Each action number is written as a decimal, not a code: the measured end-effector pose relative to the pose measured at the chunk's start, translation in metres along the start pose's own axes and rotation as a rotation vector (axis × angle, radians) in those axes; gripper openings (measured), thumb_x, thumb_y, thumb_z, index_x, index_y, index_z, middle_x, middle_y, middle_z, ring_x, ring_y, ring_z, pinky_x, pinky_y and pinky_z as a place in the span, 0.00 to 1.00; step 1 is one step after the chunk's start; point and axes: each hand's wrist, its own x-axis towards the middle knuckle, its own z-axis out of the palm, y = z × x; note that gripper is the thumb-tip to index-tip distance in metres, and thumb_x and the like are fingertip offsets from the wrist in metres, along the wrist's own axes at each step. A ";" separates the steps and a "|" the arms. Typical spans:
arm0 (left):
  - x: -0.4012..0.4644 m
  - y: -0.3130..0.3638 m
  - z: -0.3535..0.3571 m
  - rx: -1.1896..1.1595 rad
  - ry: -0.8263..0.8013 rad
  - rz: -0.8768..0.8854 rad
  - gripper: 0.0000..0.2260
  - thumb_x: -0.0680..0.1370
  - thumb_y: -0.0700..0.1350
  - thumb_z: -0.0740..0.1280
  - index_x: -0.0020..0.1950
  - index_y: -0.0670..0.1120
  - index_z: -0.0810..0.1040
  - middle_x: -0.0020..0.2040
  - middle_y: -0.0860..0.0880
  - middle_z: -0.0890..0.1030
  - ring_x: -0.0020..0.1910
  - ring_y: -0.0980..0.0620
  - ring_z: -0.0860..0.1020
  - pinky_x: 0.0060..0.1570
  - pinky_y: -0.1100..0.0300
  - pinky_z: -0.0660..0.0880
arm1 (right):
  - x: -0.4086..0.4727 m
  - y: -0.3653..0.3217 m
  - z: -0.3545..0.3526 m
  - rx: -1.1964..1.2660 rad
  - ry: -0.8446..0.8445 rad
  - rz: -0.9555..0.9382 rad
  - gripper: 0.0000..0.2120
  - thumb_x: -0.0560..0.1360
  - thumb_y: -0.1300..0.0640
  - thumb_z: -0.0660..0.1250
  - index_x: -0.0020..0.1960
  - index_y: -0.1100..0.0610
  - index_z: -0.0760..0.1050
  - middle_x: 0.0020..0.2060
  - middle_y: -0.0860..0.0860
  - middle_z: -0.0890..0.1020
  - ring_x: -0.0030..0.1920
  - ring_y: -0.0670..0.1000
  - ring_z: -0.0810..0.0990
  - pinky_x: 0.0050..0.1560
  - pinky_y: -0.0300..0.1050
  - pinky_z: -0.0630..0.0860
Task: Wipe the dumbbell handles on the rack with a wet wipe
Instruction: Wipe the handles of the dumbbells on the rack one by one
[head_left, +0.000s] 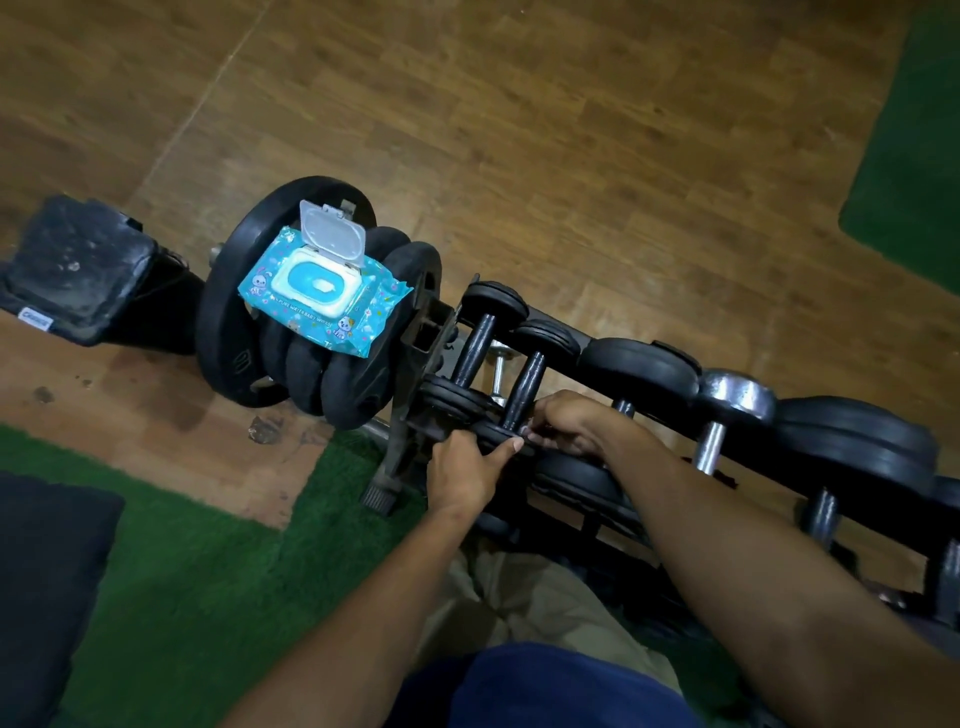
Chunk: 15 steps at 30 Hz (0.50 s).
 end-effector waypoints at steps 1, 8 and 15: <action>0.000 0.000 0.000 0.001 -0.002 0.001 0.29 0.72 0.70 0.70 0.36 0.45 0.69 0.37 0.46 0.75 0.44 0.41 0.76 0.35 0.52 0.64 | 0.000 -0.001 0.003 0.098 0.013 0.024 0.13 0.79 0.73 0.55 0.43 0.63 0.76 0.37 0.58 0.79 0.38 0.52 0.80 0.38 0.41 0.81; 0.008 -0.004 0.003 -0.015 0.002 -0.043 0.30 0.69 0.72 0.71 0.37 0.44 0.73 0.40 0.43 0.80 0.47 0.40 0.77 0.39 0.52 0.69 | 0.007 -0.012 0.007 0.693 0.172 -0.099 0.14 0.82 0.70 0.55 0.50 0.59 0.78 0.45 0.55 0.80 0.42 0.49 0.76 0.39 0.39 0.75; 0.003 0.002 0.001 -0.013 -0.008 -0.080 0.43 0.62 0.79 0.66 0.50 0.39 0.80 0.46 0.41 0.83 0.50 0.39 0.80 0.41 0.52 0.72 | -0.002 -0.006 -0.002 0.813 0.219 -0.169 0.12 0.77 0.74 0.59 0.49 0.61 0.76 0.45 0.57 0.78 0.39 0.49 0.77 0.40 0.36 0.77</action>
